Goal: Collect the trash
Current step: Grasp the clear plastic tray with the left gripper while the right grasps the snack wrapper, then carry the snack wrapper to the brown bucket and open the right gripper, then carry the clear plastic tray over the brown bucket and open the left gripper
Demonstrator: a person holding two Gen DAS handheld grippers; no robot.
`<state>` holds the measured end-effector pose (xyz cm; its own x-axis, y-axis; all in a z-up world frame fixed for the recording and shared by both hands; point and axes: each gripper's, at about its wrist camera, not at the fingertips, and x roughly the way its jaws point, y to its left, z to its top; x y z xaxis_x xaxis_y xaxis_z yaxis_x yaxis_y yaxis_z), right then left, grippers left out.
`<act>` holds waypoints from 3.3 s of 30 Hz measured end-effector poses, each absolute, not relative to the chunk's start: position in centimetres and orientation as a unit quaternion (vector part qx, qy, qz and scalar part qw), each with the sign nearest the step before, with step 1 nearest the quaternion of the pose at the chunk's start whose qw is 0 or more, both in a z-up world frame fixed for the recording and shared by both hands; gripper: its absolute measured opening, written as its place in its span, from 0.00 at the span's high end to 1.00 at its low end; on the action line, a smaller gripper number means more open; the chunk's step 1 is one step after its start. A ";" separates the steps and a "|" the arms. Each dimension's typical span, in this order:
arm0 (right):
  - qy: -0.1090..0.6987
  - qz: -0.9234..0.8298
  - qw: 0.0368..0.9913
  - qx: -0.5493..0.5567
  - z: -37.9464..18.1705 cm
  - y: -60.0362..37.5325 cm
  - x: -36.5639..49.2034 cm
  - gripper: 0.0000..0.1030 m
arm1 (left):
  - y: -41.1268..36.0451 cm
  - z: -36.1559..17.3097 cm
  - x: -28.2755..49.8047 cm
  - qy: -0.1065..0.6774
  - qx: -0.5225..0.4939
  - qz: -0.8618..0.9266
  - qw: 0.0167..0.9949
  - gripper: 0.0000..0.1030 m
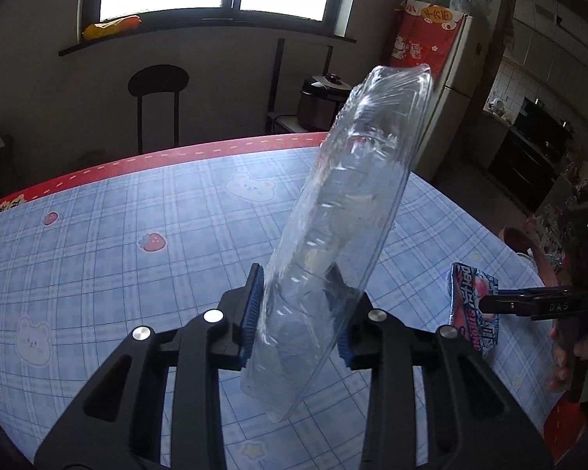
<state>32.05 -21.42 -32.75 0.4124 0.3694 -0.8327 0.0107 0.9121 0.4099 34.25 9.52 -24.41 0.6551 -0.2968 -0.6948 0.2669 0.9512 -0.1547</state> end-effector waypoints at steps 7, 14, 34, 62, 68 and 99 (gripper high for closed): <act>0.530 0.126 0.818 0.185 -32.6 -20.6 31.8 0.72 | 12.0 -24.8 34.0 0.400 -0.068 -0.139 0.903 0.81; 0.493 0.154 0.835 0.191 -29.7 -20.4 30.7 0.95 | 12.5 -22.6 31.3 0.383 -0.094 -0.141 0.908 0.81; 0.389 0.168 0.892 0.156 -17.8 -24.1 23.3 0.97 | 13.8 -12.1 21.3 0.325 -0.111 -0.125 0.931 0.81; 0.239 0.011 0.960 0.147 -6.9 -49.9 10.5 0.97 | -13.4 -2.1 18.0 0.252 -0.060 -0.311 0.914 0.81; 0.269 -0.012 0.953 0.136 -8.7 -53.5 12.7 0.97 | -16.6 -3.2 17.8 0.254 -0.067 -0.320 0.910 0.81; 0.270 -0.078 0.954 0.108 -5.5 -53.1 13.2 0.05 | -16.5 -2.8 16.5 0.249 -0.066 -0.308 0.916 0.81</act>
